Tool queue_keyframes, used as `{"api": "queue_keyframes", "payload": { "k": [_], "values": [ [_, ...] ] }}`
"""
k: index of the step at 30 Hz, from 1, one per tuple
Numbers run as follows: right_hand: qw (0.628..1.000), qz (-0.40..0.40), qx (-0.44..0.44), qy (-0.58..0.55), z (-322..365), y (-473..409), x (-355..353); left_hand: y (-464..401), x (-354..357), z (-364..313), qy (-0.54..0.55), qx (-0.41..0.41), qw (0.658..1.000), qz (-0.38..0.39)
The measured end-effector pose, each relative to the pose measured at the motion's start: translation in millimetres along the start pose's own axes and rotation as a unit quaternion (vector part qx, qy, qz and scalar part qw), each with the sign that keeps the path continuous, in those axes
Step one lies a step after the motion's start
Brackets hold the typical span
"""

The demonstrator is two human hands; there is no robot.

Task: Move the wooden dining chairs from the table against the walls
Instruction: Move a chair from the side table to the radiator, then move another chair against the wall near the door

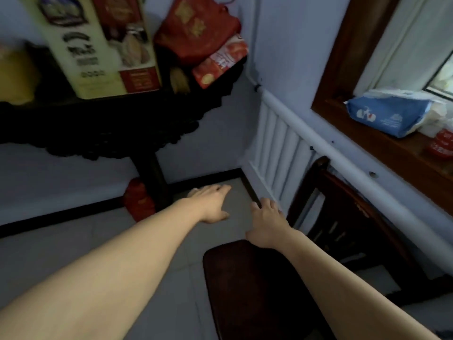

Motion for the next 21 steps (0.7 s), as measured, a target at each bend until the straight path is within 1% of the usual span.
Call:
{"api": "queue_keyframes", "payload": {
  "k": [4, 8, 14, 21],
  "values": [
    [0.999, 0.018, -0.049, 0.006, 91, -26, 5, 32, 0, 96, 0.046, -0.074, 0.996, -0.001],
    [0.994, 0.041, -0.101, 0.025, 180, -49, 16, 71, 7, 197, 0.088, -0.146, 0.985, -0.010],
    [0.980, 0.067, -0.181, 0.040, 321, -77, 41, 139, 32, 345, 0.211, -0.238, 0.948, 0.008],
    [0.948, 0.103, -0.286, 0.092, 475, -96, 74, 225, 57, 486, 0.221, -0.336, 0.915, -0.018]
  ]
}}
Point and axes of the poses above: each hand's wrist, its own y-axis away from the middle knuckle, its own x-axis out of the palm, z = x × y, the point moved 8 cm from there along -y, towards the middle knuckle, and after that the axes turned 13 degrees about -x, right-handed, at the moved point
